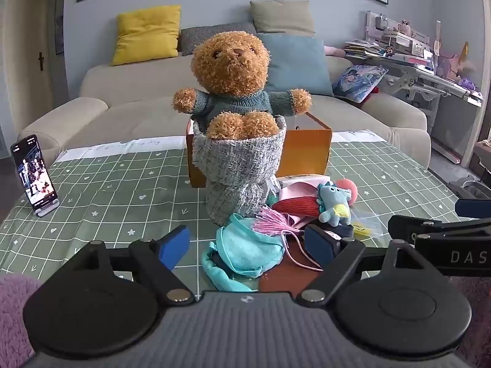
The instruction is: Organize soft objects
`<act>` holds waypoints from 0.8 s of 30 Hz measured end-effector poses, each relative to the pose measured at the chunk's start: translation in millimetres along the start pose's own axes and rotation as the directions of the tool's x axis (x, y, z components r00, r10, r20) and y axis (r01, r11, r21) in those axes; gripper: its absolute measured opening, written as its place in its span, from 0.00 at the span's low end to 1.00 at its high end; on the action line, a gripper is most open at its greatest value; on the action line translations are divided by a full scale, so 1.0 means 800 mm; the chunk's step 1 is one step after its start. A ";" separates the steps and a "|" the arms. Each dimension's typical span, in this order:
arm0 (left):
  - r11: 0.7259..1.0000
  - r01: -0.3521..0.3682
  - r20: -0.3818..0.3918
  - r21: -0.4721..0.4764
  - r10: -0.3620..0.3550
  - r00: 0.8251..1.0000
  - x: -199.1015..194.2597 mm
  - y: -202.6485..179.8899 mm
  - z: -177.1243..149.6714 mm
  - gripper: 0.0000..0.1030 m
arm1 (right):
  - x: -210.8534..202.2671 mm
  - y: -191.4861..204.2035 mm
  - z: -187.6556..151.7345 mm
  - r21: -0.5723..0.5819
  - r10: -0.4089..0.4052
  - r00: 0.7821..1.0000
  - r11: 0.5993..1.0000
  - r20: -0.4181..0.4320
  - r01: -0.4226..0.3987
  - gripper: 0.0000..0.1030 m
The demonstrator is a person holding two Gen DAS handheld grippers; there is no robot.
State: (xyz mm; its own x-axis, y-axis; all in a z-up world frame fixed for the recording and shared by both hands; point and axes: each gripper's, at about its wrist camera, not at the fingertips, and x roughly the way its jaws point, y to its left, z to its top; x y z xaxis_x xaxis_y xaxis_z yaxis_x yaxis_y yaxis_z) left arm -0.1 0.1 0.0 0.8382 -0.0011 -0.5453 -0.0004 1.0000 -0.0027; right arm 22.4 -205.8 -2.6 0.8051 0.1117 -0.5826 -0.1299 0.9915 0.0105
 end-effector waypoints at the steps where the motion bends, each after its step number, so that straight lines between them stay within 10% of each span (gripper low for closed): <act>1: 1.000 0.002 0.001 -0.001 -0.002 1.000 0.000 0.000 0.000 0.96 | 0.000 0.000 0.000 0.000 0.001 1.000 1.000 0.000 -0.001 0.98; 24: 1.000 0.022 0.001 0.013 -0.022 1.000 0.001 -0.003 -0.001 0.89 | -0.002 0.001 -0.001 0.001 0.002 1.000 1.000 0.009 -0.002 0.98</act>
State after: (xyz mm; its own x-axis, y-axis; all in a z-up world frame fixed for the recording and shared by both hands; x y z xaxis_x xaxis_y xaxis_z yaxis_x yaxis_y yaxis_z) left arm -0.1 -2.3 -1.3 0.8386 -0.0233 -0.5443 0.0251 0.9997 -0.0041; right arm 20.4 -205.5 -2.2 0.8099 0.1144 -0.5753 -0.1308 0.9913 0.0129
